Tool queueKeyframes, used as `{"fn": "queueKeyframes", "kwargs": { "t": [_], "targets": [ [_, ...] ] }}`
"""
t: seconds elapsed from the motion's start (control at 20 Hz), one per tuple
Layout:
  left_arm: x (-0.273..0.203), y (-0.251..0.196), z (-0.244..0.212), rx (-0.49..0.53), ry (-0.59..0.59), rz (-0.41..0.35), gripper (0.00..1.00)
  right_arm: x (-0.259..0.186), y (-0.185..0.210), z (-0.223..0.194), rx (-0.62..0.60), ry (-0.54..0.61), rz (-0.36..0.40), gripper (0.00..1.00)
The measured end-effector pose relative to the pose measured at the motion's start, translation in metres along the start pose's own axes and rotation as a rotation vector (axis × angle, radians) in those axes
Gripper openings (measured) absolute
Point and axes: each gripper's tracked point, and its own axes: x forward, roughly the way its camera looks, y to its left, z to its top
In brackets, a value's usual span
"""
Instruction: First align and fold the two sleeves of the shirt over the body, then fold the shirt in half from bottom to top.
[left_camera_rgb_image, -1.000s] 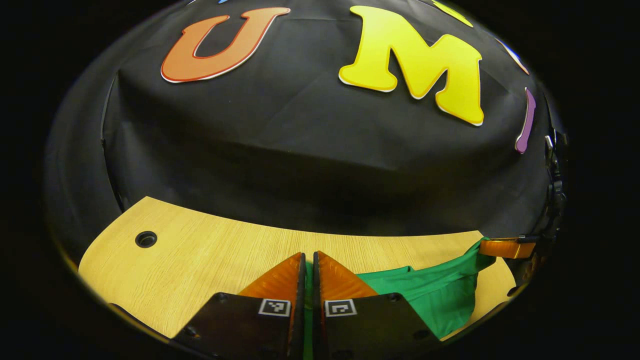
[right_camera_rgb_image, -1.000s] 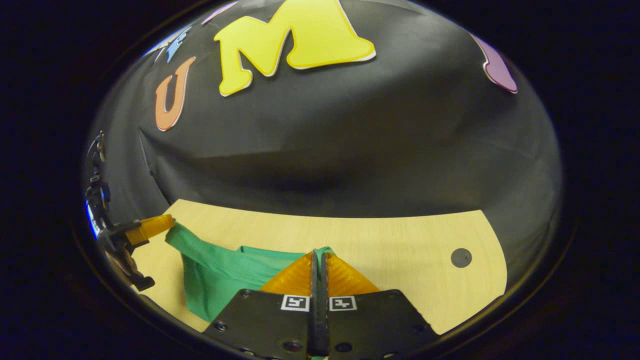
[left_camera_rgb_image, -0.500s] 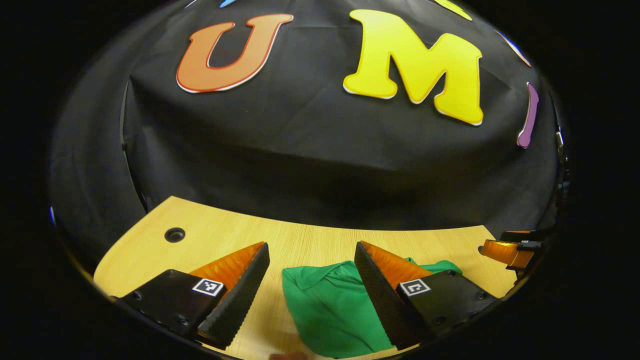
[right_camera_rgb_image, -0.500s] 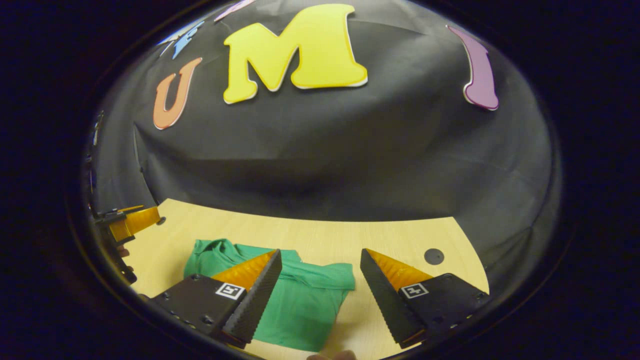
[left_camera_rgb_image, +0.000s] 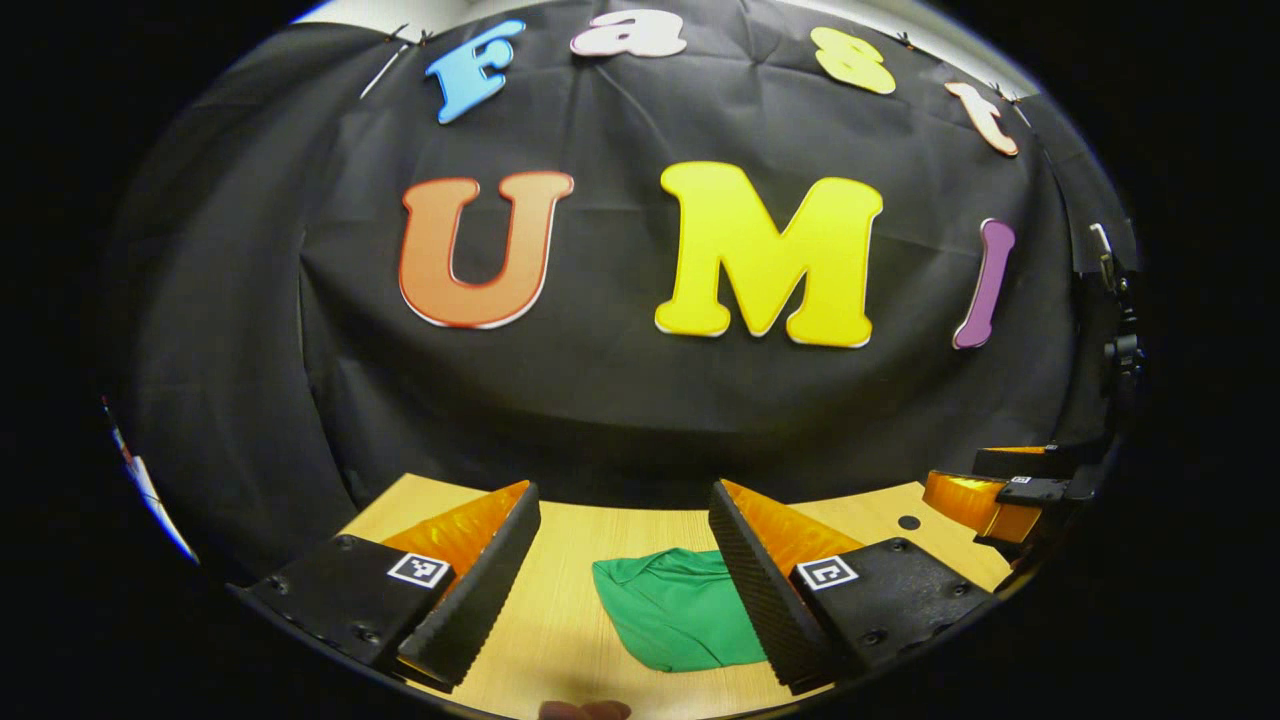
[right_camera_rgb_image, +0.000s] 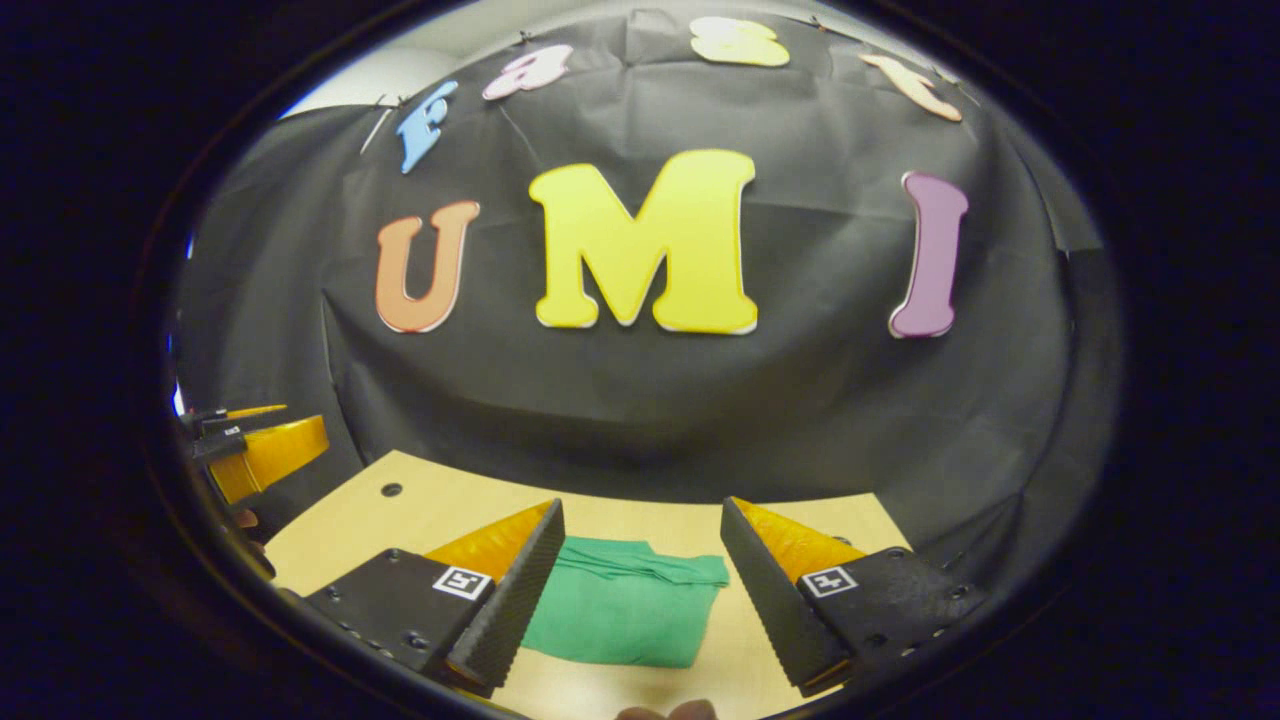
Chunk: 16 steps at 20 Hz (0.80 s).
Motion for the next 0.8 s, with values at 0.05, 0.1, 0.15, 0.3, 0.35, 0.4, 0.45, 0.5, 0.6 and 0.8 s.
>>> {"fn": "queueKeyframes", "kwargs": {
  "t": [0.05,0.1,0.15,0.3,0.35,0.4,0.45,0.5,0.6,0.8],
  "targets": [
    [-0.018,-0.001,0.01,-0.001,-0.019,0.0,1.0,-0.018,0.007,0.007,0.003,-0.027,-0.007,0.96],
    [-0.035,-0.004,0.016,-0.004,-0.033,-0.002,1.0,-0.038,0.014,0.011,0.005,-0.05,-0.013,1.0],
    [-0.051,-0.005,0.021,-0.011,-0.046,-0.001,1.0,-0.056,0.021,0.014,0.001,-0.07,-0.016,0.96],
    [-0.091,-0.002,0.03,-0.015,-0.074,0.018,1.0,-0.1,0.041,0.022,-0.026,-0.133,-0.02,0.96],
    [-0.104,-0.002,0.033,-0.007,-0.079,0.019,1.0,-0.114,0.046,0.027,-0.029,-0.16,-0.023,0.96],
    [-0.114,-0.001,0.038,0.003,-0.094,0.022,1.0,-0.125,0.049,0.033,-0.034,-0.192,-0.031,0.96],
    [-0.122,0.0,0.043,0.012,-0.11,0.021,1.0,-0.135,0.051,0.038,-0.048,-0.219,-0.041,0.98],
    [-0.13,0.001,0.048,0.018,-0.129,0.022,1.0,-0.145,0.053,0.042,-0.065,-0.242,-0.047,0.97],
    [-0.14,0.003,0.055,0.02,-0.167,0.029,0.99,-0.158,0.06,0.043,-0.074,-0.265,-0.05,0.97],
    [-0.147,0.003,0.054,0.018,-0.173,0.026,1.0,-0.168,0.072,0.037,-0.046,-0.243,-0.033,0.97]
  ]
}}
